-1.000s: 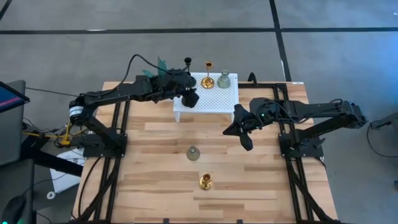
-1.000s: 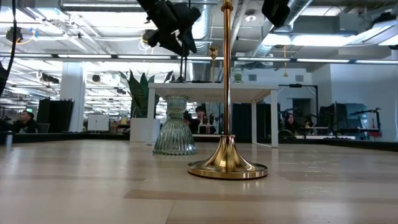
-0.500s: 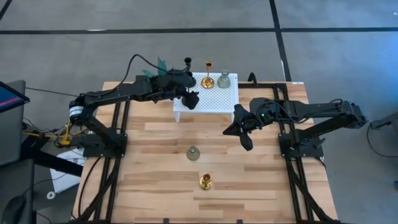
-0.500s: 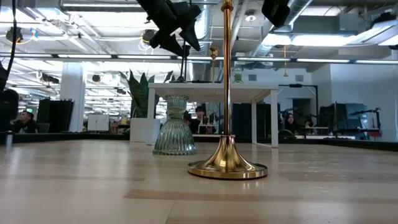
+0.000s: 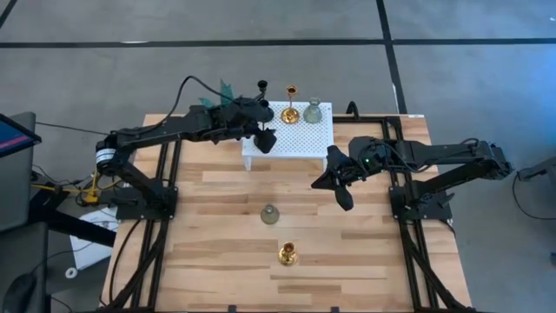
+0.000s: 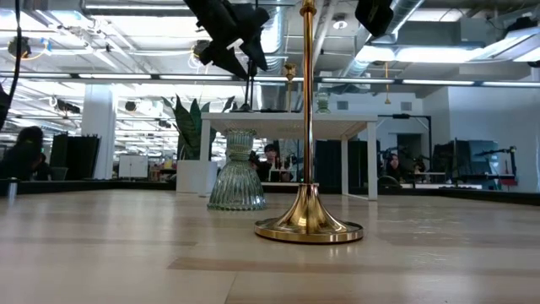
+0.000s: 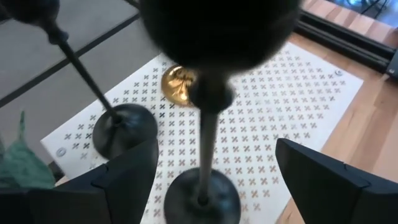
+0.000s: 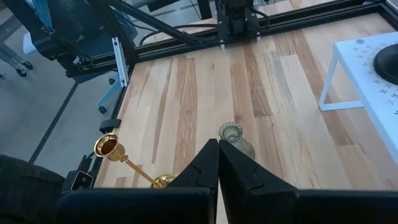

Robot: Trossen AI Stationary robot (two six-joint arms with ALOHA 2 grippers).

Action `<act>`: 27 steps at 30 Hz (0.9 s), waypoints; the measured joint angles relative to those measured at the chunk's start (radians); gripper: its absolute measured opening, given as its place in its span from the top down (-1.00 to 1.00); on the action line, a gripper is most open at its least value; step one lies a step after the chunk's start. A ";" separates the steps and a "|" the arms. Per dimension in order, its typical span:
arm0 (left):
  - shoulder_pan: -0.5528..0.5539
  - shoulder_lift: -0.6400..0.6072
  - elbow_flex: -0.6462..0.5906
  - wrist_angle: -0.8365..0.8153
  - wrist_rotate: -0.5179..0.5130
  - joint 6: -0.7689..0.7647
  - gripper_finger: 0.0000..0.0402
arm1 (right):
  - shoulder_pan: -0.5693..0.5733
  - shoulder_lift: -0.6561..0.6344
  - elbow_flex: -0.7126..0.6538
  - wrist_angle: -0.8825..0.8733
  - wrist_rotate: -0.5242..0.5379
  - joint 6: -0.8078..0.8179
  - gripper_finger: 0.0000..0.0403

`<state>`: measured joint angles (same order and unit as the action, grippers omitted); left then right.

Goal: Pick & Place candle stick holders
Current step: Align the gold candle holder on the shelf with the other gold candle holder

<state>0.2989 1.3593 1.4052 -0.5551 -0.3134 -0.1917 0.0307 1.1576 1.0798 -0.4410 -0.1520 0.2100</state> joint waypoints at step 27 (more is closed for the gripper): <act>-0.206 -0.274 0.000 -0.100 0.166 -0.079 -0.44 | 0.001 0.000 0.000 0.003 -0.003 0.000 1.00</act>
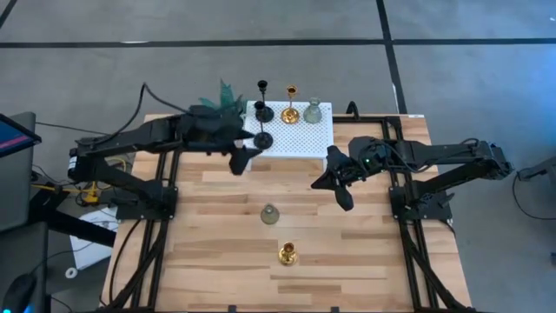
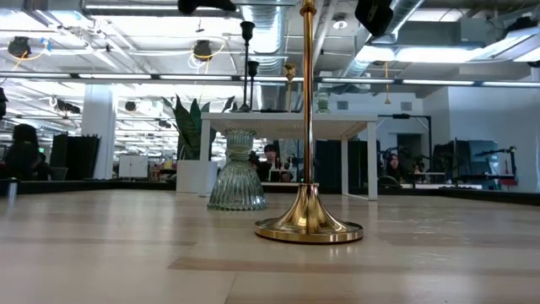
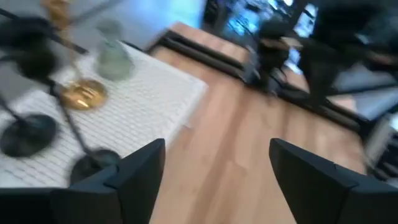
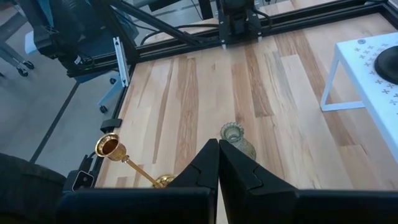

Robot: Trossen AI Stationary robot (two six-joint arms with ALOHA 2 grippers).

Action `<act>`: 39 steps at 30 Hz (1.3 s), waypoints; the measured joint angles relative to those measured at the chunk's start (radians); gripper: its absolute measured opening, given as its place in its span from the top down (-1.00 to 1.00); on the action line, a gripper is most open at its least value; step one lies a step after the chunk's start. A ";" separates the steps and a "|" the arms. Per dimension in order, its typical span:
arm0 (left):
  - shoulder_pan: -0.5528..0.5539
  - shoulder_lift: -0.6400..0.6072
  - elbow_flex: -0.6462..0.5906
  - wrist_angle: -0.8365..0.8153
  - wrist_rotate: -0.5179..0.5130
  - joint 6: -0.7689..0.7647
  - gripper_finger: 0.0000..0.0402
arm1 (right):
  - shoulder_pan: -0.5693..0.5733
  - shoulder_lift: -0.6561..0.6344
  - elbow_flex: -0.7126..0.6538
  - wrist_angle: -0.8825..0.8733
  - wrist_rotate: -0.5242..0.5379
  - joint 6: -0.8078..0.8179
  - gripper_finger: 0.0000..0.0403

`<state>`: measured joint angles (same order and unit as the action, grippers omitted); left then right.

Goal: Pick & Place candle stick holders
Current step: Align the gold candle holder on the shelf with the other gold candle holder

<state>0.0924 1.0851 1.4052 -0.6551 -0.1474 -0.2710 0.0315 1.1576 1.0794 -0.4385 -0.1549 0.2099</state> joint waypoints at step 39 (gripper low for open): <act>-0.418 0.082 -0.001 0.035 -0.090 0.091 0.98 | 0.095 0.000 0.000 0.016 0.028 0.041 1.00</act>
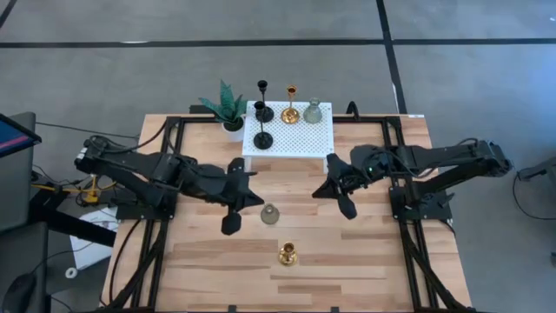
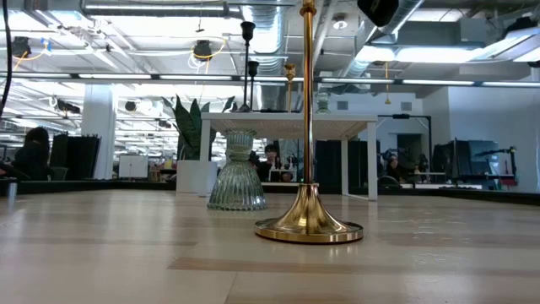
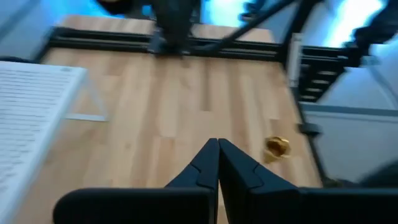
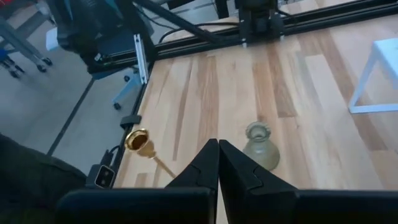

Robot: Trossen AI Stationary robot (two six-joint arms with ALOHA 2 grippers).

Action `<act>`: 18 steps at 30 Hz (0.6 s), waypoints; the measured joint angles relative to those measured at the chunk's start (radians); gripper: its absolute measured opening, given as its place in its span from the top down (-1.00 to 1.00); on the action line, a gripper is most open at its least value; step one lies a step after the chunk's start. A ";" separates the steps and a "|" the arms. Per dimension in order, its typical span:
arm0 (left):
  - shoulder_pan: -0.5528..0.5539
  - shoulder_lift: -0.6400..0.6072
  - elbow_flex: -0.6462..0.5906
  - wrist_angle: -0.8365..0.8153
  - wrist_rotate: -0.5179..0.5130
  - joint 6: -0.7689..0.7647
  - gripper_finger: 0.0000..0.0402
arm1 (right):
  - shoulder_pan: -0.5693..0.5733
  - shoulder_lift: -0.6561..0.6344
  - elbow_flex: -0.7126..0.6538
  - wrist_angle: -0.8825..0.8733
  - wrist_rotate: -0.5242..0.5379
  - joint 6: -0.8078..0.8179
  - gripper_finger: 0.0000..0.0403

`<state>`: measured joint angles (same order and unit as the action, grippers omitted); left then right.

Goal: Pick & Place candle stick holders
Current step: Align the gold candle holder on the shelf with the other gold candle holder

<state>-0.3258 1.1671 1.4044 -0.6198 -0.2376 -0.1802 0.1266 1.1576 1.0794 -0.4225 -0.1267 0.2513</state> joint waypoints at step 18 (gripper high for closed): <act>-0.441 -0.026 -0.001 0.001 -0.569 -0.011 0.99 | 0.386 0.013 -0.003 -0.062 0.371 0.153 1.00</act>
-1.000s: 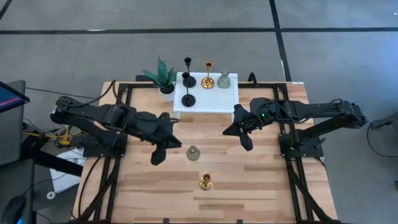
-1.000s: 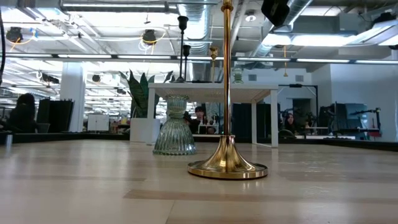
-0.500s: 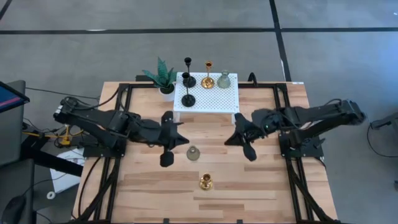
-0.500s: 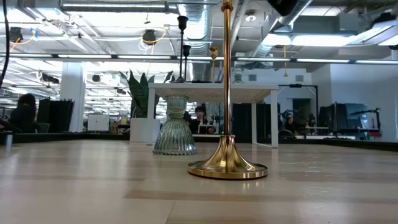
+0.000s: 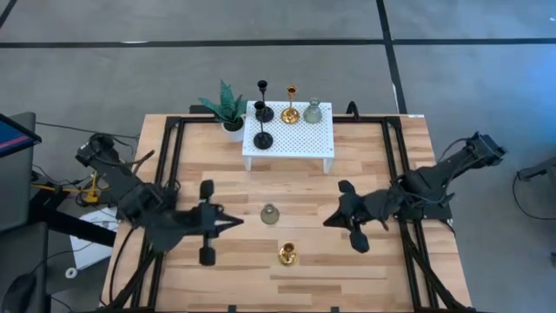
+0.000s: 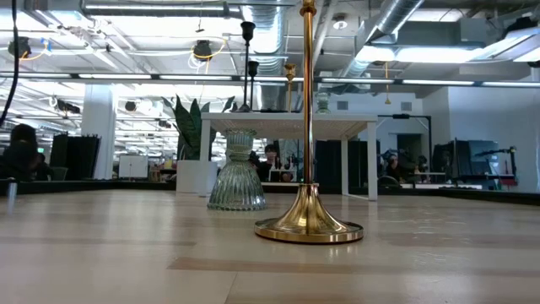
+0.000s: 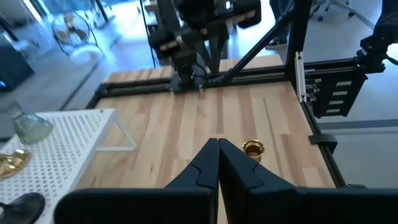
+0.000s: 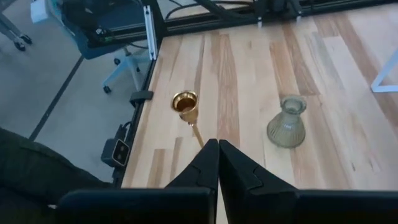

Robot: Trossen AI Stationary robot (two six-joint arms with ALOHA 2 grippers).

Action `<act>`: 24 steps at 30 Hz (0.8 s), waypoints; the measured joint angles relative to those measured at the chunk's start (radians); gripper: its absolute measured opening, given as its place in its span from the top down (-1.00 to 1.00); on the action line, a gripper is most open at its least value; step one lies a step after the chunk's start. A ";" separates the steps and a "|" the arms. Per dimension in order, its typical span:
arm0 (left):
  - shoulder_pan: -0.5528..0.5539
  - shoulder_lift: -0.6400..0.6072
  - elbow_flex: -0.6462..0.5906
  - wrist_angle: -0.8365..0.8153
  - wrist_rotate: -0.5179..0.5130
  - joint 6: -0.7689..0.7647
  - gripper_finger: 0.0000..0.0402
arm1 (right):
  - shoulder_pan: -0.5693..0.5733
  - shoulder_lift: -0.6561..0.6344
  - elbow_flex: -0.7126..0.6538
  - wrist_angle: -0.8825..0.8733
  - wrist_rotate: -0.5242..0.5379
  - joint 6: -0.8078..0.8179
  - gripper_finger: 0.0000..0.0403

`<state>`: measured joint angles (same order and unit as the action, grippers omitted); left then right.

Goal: Pick & Place candle stick holders
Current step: Align the gold candle holder on the shelf with the other gold candle holder

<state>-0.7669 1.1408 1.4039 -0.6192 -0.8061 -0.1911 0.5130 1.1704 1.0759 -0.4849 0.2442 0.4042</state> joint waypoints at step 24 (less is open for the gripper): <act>-0.224 -0.014 -0.128 0.008 -0.159 -0.156 0.98 | 0.213 0.415 -0.017 0.279 0.275 0.370 1.00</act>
<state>-0.9909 1.1271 1.2758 -0.6110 -0.9653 -0.3473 0.7265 1.5856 1.0588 -0.2060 0.5190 0.7747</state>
